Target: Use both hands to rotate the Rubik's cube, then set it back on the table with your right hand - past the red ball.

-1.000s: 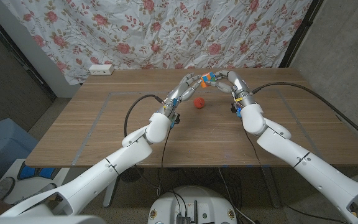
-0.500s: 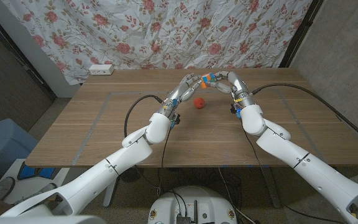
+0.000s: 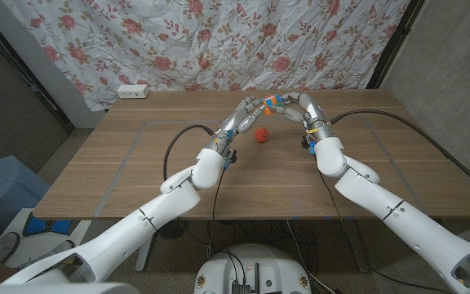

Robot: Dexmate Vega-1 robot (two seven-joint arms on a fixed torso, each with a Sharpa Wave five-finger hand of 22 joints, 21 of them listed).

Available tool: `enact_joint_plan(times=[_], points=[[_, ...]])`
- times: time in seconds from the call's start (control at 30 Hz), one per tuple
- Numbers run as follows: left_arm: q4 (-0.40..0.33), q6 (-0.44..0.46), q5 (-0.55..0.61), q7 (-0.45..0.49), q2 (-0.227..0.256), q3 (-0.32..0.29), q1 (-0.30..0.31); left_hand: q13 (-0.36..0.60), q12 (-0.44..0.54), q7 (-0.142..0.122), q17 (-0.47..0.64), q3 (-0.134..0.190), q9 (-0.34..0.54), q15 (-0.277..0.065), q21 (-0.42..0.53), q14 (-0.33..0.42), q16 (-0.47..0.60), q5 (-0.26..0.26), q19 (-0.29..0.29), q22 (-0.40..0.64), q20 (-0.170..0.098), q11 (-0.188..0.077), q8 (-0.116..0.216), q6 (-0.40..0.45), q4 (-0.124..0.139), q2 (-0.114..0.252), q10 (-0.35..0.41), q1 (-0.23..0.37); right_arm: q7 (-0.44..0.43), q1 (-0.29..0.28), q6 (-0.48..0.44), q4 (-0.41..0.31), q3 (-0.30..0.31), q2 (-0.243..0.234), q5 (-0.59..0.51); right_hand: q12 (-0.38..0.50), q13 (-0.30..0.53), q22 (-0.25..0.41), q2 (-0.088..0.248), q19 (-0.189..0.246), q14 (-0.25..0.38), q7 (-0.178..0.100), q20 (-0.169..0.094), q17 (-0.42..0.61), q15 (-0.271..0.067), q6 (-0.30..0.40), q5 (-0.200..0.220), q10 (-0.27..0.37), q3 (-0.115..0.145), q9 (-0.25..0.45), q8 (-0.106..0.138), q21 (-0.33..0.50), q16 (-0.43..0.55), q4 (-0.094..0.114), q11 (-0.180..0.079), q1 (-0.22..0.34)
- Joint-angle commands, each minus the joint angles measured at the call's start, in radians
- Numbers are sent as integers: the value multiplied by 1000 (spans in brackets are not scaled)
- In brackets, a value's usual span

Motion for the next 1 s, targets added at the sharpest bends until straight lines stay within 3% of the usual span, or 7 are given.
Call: enact_joint_plan(times=[0.03,1.0], points=[[9,-6,-3,-7,-5,3,-8,3,7,-3,1,4,6,-24,5,-17,7,3,4,1,0,3,6,11,-4,101,4,11,-14,10,15,25,-4,19,1,-2,3,5,50,7,5,-103,-1,4,-142,96,7,50,-3,5,1,5,2,4,-56,61],[8,-16,3,-4,-9,8,-6,3,7,-4,0,10,6,-23,6,-12,6,4,10,1,1,3,3,8,-6,101,8,13,-54,-11,24,22,11,42,22,-7,8,5,53,9,8,-103,-3,6,-143,93,7,45,-7,6,-5,5,4,6,-55,61]])
